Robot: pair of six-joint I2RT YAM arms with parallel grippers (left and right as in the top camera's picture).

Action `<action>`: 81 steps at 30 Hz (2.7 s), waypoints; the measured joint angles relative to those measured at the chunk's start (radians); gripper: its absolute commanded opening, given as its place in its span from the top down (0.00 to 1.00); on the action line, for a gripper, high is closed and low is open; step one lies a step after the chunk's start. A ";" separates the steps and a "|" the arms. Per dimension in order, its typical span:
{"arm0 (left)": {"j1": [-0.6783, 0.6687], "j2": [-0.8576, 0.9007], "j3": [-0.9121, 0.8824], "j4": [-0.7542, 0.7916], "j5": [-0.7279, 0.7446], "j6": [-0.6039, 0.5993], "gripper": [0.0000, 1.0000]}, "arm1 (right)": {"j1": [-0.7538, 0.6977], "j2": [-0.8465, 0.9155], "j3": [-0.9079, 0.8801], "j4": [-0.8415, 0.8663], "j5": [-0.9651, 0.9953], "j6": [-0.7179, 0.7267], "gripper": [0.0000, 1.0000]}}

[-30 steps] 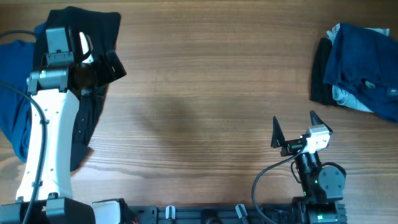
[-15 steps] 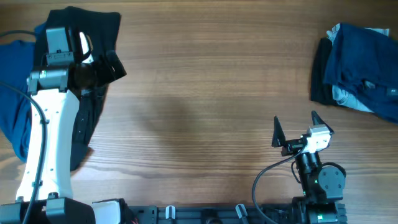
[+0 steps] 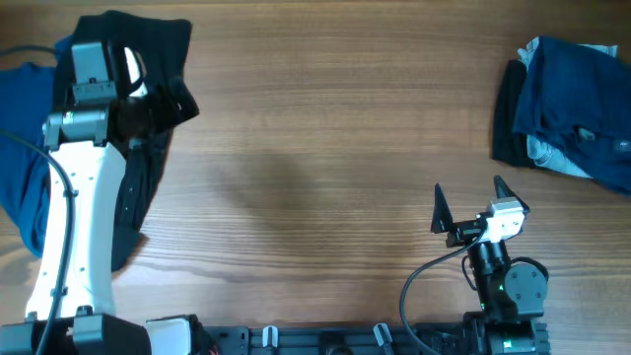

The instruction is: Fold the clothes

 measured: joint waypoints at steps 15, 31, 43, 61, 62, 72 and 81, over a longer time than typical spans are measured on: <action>-0.131 -0.778 -0.752 0.914 -0.013 -0.150 0.00 | 0.000 -0.005 0.000 0.000 0.000 0.000 0.00; -0.131 -1.276 -1.322 1.024 -0.045 -0.262 0.00 | 0.000 -0.006 0.000 0.000 0.000 -0.003 0.00; -0.130 -1.425 -1.366 0.792 -0.083 -0.265 0.00 | 0.000 -0.006 0.000 0.000 0.000 -0.007 0.00; -0.129 -1.463 -1.366 0.791 -0.078 -0.124 0.00 | 0.000 -0.006 0.000 0.000 0.000 -0.007 0.00; -0.129 -1.463 -1.366 0.791 -0.078 -0.122 0.00 | 0.000 -0.006 0.000 0.000 0.000 -0.007 0.00; -0.129 -1.463 -1.366 0.791 -0.078 -0.122 0.00 | 0.000 -0.006 0.000 0.000 0.000 -0.007 0.00; -0.129 -1.463 -1.366 0.791 -0.078 -0.122 0.00 | 0.000 -0.006 0.000 0.000 0.000 -0.007 0.00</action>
